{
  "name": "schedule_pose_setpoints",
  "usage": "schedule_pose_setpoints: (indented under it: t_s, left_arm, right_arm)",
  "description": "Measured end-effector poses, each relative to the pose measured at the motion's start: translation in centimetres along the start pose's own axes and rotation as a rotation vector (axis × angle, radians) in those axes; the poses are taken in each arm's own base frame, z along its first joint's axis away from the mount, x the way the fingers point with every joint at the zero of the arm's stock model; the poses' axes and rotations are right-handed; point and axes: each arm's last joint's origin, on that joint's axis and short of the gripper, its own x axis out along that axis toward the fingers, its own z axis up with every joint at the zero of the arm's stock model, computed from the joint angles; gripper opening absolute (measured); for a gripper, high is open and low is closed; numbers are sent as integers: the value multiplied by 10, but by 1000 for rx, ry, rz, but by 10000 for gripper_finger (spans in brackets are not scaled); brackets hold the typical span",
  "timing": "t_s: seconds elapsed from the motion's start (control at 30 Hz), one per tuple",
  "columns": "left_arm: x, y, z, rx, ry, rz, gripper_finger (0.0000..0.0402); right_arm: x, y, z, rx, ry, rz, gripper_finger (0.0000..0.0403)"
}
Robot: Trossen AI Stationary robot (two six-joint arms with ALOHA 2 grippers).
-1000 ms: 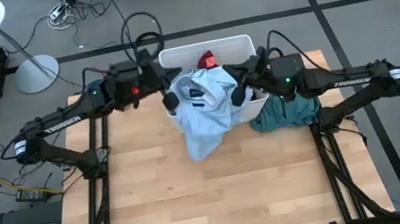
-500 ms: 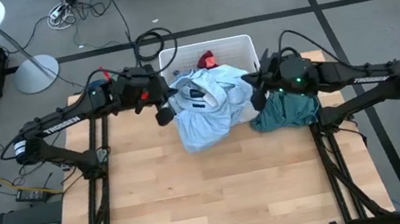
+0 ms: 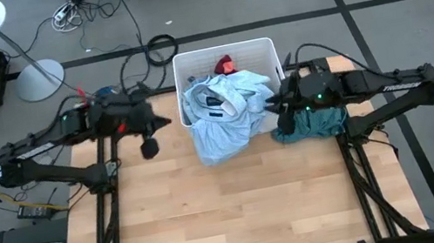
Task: Sort clothes
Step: Put the blue long sleeve into the laundry bin
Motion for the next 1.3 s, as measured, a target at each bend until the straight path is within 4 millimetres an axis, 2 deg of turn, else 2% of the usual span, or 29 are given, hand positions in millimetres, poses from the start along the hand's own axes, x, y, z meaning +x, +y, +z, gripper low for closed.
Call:
schedule_pose_setpoints:
  t_s: [0.17,0.37,0.57,0.77,1.0,1.3]
  left_arm:
    - [-5,-17,-37,-42,31,-13,0]
    - [10,-34,-83,-89,51,-21,0]
    - [33,-47,-128,-141,59,-65,0]
    - [53,-57,-161,-175,79,-93,0]
    - [63,-64,-177,-196,59,-124,0]
    - [62,-67,-174,-198,21,-147,0]
  right_arm:
    - [4,17,-8,9,59,57,153]
    - [16,48,-29,11,155,146,173]
    - [47,72,-70,-36,231,55,173]
    - [85,88,-96,-111,188,-23,183]
    - [136,93,-107,-173,119,-98,221]
    - [197,94,-100,-164,-157,-78,277]
